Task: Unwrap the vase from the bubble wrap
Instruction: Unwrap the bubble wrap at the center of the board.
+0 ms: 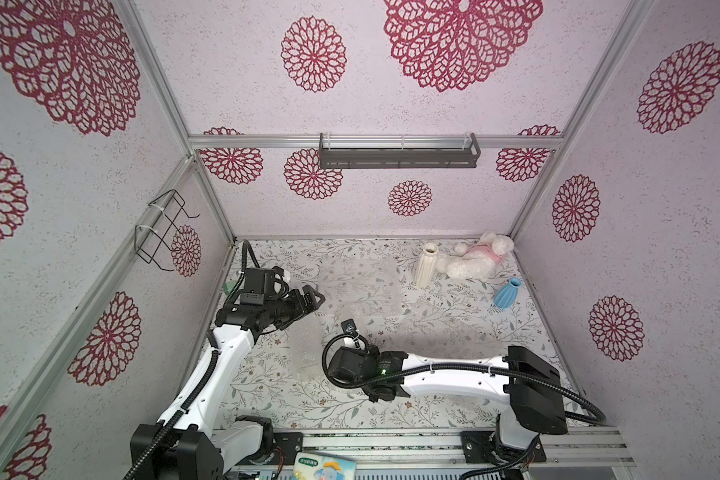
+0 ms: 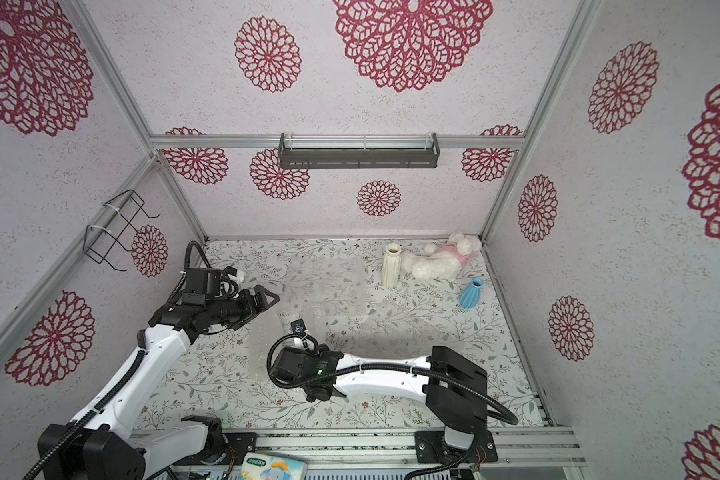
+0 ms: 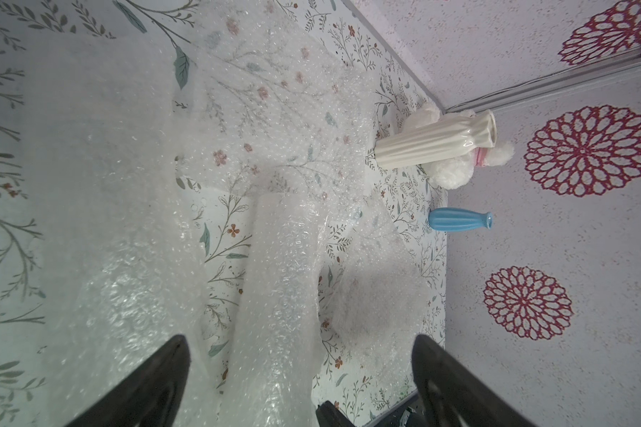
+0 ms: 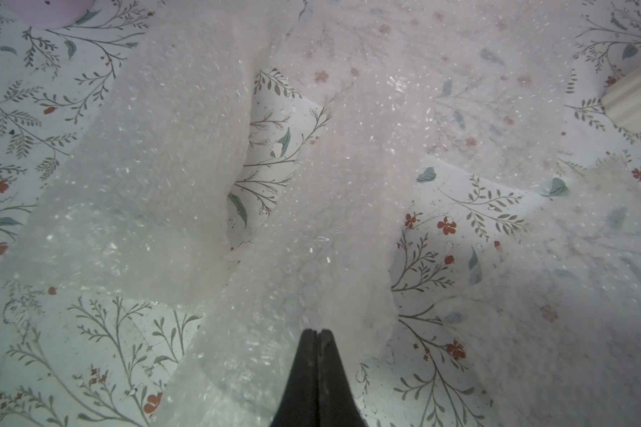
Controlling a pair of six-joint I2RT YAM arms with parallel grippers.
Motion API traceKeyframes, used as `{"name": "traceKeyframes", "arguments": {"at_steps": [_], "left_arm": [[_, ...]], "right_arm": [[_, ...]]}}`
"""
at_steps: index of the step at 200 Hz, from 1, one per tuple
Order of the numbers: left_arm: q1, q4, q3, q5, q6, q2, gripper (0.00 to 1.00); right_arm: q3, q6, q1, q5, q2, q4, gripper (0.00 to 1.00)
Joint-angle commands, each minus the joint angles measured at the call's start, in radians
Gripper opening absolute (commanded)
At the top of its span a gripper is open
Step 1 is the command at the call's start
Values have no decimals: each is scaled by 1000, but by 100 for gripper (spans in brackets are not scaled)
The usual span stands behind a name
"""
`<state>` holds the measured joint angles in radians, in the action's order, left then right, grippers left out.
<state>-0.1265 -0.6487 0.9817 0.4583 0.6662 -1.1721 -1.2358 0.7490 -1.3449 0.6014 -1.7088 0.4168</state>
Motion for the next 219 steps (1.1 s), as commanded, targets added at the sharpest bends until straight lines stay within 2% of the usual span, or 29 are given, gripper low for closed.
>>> {"name": "traceKeyframes", "arguments": {"at_steps": [1,98,191,219], "left_arm": [[-5,16,-12,3,1,0,96],[-44,7,-8,-24,-6,-22,96],[-247,-82,26,-249,-13,-87,96],[-263,-63,-9,-244,26,-89,95]], "right_arm": [[27,21,6,51,76,-20,0],[182,68,4,67,184,-104,0],[442,108,3,59,332,-306,0],[519,109,2,48,357,-381,0]]}}
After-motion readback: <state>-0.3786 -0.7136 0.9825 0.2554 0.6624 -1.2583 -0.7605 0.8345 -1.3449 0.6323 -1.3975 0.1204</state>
